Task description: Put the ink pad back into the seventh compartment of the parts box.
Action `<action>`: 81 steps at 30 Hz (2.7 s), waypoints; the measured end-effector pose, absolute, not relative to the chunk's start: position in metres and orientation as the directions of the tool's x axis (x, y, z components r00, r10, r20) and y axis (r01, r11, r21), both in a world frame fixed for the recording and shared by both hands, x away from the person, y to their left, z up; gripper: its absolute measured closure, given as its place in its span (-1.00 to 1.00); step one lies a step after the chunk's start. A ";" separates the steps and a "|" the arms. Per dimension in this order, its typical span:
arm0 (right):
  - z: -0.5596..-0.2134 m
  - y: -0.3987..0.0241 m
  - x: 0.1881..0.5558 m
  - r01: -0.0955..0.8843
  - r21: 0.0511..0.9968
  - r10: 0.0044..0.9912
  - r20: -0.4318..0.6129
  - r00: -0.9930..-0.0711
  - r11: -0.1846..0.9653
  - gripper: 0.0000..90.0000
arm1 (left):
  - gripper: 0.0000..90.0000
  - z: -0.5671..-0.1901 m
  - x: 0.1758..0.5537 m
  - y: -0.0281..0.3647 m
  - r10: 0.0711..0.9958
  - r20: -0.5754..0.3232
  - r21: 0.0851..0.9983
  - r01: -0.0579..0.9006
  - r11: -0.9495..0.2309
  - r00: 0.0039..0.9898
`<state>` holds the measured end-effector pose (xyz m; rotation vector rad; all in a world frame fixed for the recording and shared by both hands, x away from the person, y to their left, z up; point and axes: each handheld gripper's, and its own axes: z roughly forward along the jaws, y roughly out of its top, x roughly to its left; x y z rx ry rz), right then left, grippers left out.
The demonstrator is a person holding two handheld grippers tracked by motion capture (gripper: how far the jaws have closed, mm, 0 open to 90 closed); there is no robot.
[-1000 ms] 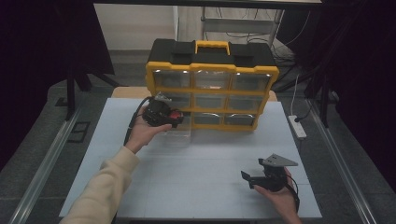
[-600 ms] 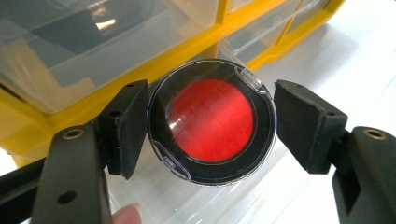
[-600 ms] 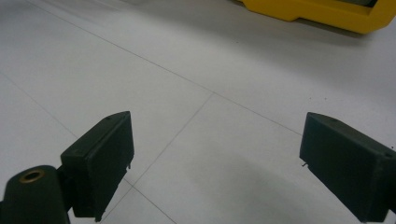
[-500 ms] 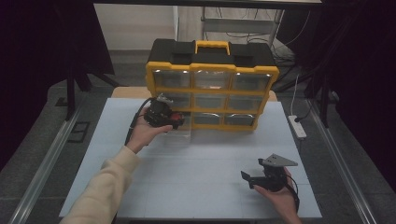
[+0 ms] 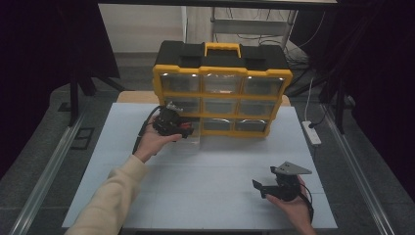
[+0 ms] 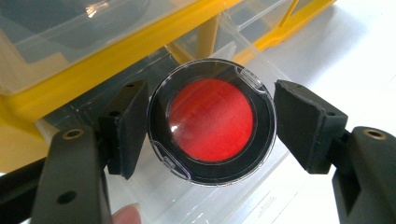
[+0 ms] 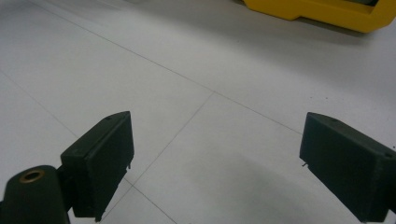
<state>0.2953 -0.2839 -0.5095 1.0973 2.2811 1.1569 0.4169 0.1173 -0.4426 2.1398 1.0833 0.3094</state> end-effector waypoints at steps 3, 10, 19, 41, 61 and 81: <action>-0.509 -0.284 0.295 0.480 0.799 0.772 0.030 -0.635 0.363 -0.78 | -0.33 -0.443 0.417 0.117 0.779 -0.099 0.687 0.609 -0.397 0.620; -0.510 -0.284 0.295 0.480 0.798 0.771 0.030 -0.636 0.365 -0.78 | -0.33 -0.444 0.417 0.116 0.781 -0.095 0.689 0.607 -0.396 0.618; -0.510 -0.284 0.295 0.479 0.798 0.771 0.028 -0.637 0.366 -0.78 | -0.72 -0.439 0.415 0.119 0.765 -0.122 0.729 0.580 -0.363 0.632; -0.511 -0.285 0.300 0.491 0.799 0.770 0.057 -0.636 0.347 -0.78 | -0.71 -0.420 0.397 0.125 0.730 -0.147 0.766 0.544 -0.343 0.667; -0.508 -0.285 0.293 0.481 0.802 0.767 0.045 -0.640 0.355 -0.78 | -0.68 -0.417 0.354 0.136 0.736 -0.103 0.784 0.510 -0.354 0.669; -0.509 -0.284 0.293 0.484 0.798 0.768 0.044 -0.639 0.358 -0.78 | -0.68 -0.450 0.288 0.183 0.762 -0.084 0.777 0.522 -0.353 0.642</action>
